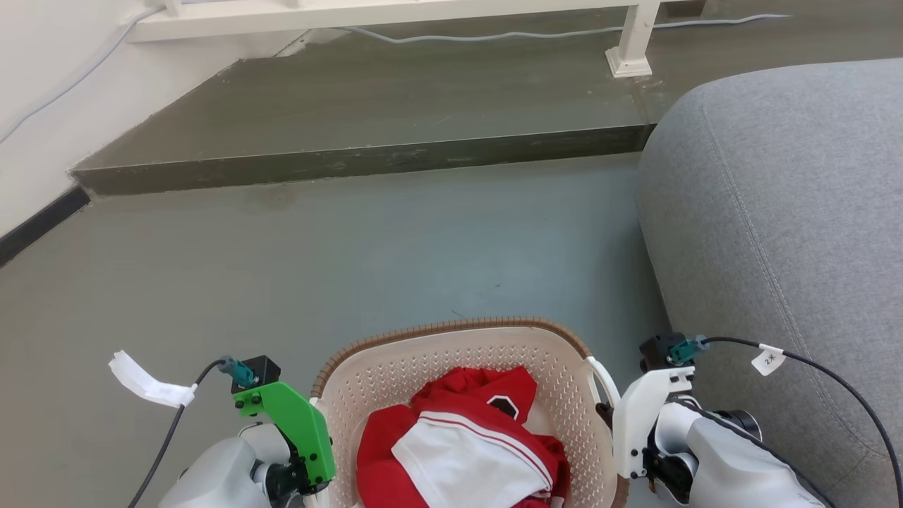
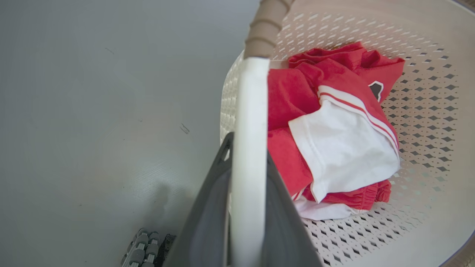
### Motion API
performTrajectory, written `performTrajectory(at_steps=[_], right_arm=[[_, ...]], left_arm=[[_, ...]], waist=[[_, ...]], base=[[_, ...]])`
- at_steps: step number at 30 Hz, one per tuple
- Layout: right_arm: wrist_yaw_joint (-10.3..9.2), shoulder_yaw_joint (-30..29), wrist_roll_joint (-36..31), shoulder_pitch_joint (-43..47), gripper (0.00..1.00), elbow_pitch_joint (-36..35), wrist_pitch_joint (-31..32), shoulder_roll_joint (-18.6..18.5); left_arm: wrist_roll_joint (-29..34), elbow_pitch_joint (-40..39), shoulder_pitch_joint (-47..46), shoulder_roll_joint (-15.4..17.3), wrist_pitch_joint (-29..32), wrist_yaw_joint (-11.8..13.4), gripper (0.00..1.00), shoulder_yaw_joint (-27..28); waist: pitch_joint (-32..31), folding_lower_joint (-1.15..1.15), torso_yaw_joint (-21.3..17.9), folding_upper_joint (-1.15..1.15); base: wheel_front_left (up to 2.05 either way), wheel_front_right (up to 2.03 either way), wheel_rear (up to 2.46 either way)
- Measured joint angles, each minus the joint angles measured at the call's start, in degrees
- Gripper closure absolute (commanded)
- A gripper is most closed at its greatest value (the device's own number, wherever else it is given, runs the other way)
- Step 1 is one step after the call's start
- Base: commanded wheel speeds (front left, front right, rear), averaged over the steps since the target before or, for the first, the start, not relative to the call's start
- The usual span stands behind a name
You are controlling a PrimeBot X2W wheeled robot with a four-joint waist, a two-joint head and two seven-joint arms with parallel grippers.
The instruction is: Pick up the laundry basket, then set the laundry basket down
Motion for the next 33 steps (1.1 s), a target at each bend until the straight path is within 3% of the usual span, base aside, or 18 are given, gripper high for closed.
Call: performTrajectory(at_steps=[33], right_arm=[[0.00, 1.79, 2.20, 0.01, 1.00, 1.13, 0.00, -0.03]], left_arm=[[-1.65, 0.07, 0.81, 0.02, -0.01, 0.00, 1.00, -0.89]], waist=[[-1.50, 0.00, -0.23, 0.00]], base=[[0.00, 0.00, 0.00]])
